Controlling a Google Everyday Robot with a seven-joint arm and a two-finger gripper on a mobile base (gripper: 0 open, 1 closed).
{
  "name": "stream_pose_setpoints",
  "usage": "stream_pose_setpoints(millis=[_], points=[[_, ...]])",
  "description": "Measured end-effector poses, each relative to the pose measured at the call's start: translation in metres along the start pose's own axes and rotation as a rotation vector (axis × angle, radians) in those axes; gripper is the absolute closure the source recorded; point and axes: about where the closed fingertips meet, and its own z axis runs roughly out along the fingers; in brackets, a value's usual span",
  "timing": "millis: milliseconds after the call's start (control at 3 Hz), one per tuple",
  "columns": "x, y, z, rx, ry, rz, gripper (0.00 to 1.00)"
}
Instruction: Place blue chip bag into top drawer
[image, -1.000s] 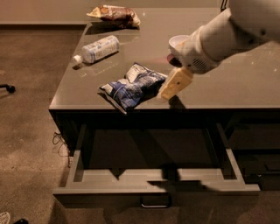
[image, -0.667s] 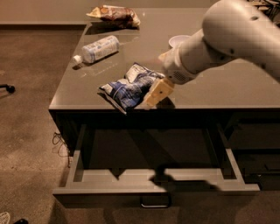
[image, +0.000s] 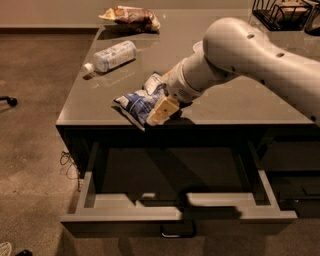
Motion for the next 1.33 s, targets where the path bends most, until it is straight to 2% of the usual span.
stream_pose_setpoints(millis=[333, 1000, 1333], points=[[0.003, -0.002, 0.015, -0.014, 0.006, 0.006, 0.42], [0.001, -0.003, 0.015, -0.011, 0.000, 0.005, 0.89], [-0.011, -0.008, -0.013, 0.021, -0.062, -0.005, 1.00]])
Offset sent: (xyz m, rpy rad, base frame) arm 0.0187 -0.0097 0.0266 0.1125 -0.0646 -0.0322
